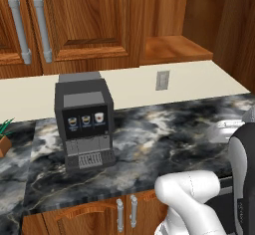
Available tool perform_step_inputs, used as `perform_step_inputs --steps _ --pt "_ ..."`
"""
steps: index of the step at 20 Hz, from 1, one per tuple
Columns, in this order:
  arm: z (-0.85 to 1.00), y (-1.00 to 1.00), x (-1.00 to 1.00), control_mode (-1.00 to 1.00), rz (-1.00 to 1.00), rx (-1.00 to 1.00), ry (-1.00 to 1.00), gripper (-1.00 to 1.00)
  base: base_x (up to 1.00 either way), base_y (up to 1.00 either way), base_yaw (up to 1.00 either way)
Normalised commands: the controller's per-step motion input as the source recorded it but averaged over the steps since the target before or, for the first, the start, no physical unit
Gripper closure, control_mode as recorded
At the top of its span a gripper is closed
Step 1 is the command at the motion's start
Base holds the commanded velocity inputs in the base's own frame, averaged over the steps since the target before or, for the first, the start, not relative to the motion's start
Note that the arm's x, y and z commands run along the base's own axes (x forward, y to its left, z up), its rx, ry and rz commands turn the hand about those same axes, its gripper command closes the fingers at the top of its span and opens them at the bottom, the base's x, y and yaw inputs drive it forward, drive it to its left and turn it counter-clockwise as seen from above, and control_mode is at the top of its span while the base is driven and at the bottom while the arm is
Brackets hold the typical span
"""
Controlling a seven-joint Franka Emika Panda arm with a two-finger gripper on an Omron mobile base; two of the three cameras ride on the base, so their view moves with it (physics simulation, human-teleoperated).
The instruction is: Locate and retrieve the bar soap and dish brush from the cabinet. Place them next to the sink.
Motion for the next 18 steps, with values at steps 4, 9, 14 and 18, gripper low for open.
perform_step_inputs --steps 4,9,14,18 --pt "0.00 0.00 0.00 1.00 0.00 0.00 0.00 1.00 -0.01 -0.01 0.00" --pt "0.00 0.00 0.00 1.00 0.00 0.00 0.00 1.00 -0.44 -0.25 0.00" --pt "0.00 0.00 0.00 1.00 0.00 0.00 0.00 1.00 -0.48 -0.31 0.01" --pt "0.00 0.00 0.00 1.00 0.00 0.00 0.00 1.00 0.13 -0.42 0.05"
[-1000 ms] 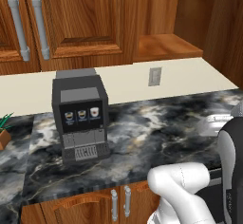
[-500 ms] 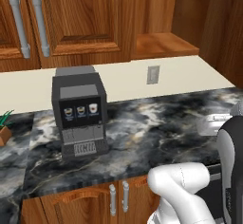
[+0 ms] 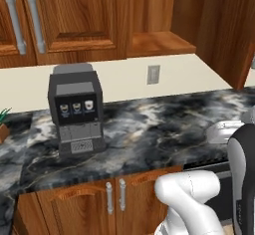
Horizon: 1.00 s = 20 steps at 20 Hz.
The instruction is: Locate and retrieve the bar soap and dish brush from the cabinet. Place them next to the sink.
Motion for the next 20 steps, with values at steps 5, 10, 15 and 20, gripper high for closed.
perform_step_inputs --steps 5,10,15,20 --pt "0.00 0.00 0.00 1.00 0.00 0.00 0.00 1.00 0.11 -0.71 0.17" --pt "0.00 0.00 0.00 1.00 0.00 0.00 0.00 1.00 0.03 -0.77 0.16" --pt "0.00 0.00 0.00 1.00 0.00 0.00 0.00 1.00 0.01 -0.89 0.05" --pt "0.00 0.00 0.00 1.00 0.00 0.00 0.00 1.00 0.00 -0.91 0.00"
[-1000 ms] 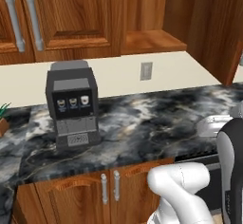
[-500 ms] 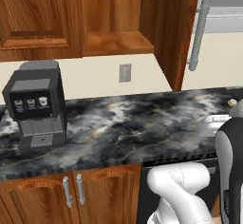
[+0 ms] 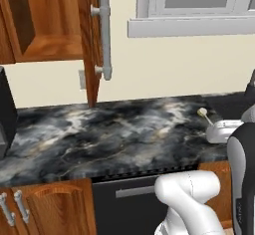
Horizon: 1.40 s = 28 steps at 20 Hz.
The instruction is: Locate and retrieve the bar soap and dish brush from the cabinet. Place them next to the sink.
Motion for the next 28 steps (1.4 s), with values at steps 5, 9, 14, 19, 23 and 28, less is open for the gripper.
perform_step_inputs --steps 5,9,14,19,23,28 --pt "0.00 0.00 0.00 1.00 0.00 0.00 0.00 1.00 0.18 -0.68 -0.07" --pt "0.00 0.00 0.00 1.00 0.00 0.00 0.00 1.00 0.12 -0.31 -0.04" --pt "0.00 0.00 0.00 1.00 0.00 0.00 0.00 1.00 0.00 -0.02 0.01" --pt "-0.03 0.00 0.07 -1.00 0.00 0.00 0.00 1.00 0.00 0.00 0.00" --pt "-0.16 0.00 0.86 -1.00 0.03 0.00 -0.01 1.00 0.00 0.00 0.00" --pt "-0.32 -0.11 1.00 -1.00 0.03 -0.01 0.10 1.00 0.00 0.00 0.00"
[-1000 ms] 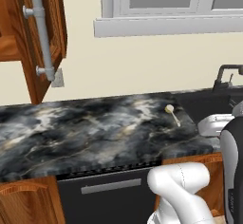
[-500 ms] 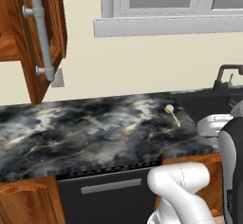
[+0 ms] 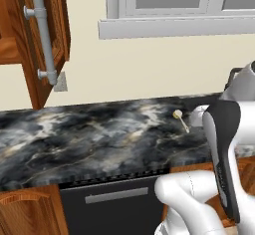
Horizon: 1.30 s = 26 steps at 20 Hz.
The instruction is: Locate and retrieve the bar soap and dish brush from the cabinet. Place them next to the sink.
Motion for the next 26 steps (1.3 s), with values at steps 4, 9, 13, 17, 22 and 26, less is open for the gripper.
perform_step_inputs --steps 4,9,13,17,22,26 --pt "-0.52 -0.27 1.00 -1.00 0.00 -0.03 0.11 1.00 0.00 0.00 0.00" --pt "-0.56 -0.29 1.00 -1.00 0.00 -0.02 0.07 1.00 0.00 0.00 0.00" --pt "-0.57 -0.36 1.00 -1.00 0.01 0.00 0.00 1.00 0.00 0.00 0.00" --pt "-0.54 -0.39 1.00 -1.00 0.02 0.00 0.00 1.00 0.00 0.00 0.00" --pt "-0.60 -0.21 1.00 -1.00 0.04 0.00 0.03 1.00 0.00 0.00 0.00" --pt "-0.36 -0.04 0.99 -1.00 0.09 -0.02 0.13 1.00 0.00 0.00 0.00"
